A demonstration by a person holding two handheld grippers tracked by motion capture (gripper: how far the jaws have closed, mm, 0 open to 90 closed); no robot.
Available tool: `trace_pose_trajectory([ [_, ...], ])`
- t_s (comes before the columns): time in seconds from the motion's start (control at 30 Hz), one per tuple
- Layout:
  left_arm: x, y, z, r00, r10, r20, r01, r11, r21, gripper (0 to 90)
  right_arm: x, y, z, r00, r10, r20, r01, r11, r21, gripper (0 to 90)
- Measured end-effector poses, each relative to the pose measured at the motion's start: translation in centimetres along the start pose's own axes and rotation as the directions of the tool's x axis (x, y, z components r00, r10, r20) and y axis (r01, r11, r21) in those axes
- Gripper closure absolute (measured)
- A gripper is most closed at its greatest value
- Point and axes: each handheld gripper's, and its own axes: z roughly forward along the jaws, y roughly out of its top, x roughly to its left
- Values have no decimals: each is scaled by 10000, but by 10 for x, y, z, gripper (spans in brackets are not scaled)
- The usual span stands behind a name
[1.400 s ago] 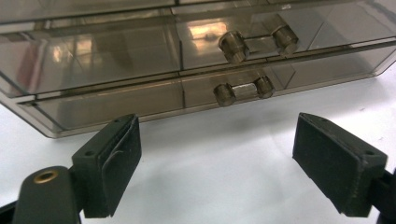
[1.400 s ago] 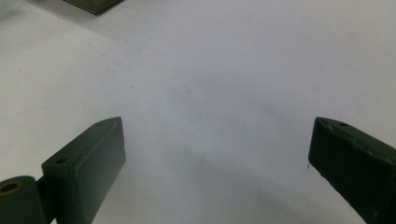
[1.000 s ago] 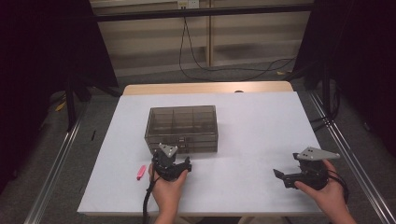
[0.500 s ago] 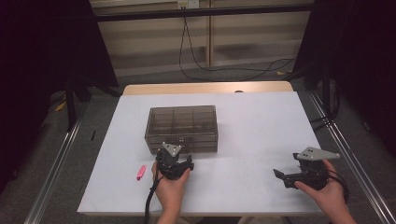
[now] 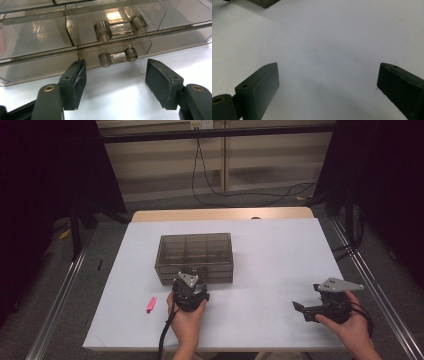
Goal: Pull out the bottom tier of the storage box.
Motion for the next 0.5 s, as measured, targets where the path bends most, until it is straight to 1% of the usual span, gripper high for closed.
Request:
trace_pose_trajectory([
  [0.03, 0, 0, 0, 10000, 18, -81, -18, 10000, -19, 368, 0, 0, 0, 10000, -3, 34, 3, 10000, -3, 41],
  [0.1, -1, 0, 0, 9999, 85, -106, -85, 10000, -1, 384, 0, 0, 0, 10000, -14, -17, 14, 10000, -10, 41],
  [0.2, -1, 0, 0, 9999, 18, -141, -18, 10000, 2, 410, 0, 0, 1, 10000, -60, -34, 60, 10000, 1, 41],
  [0.37, -1, 0, 0, 9998, 94, -160, -94, 10000, -3, 427, 1, 0, 0, 10000, -44, -24, 44, 10000, -7, 41],
  [0.5, -2, 0, 0, 9998, 76, -175, -77, 10000, -41, 431, 1, 0, 1, 10000, -44, -21, 44, 10000, 3, 41],
])
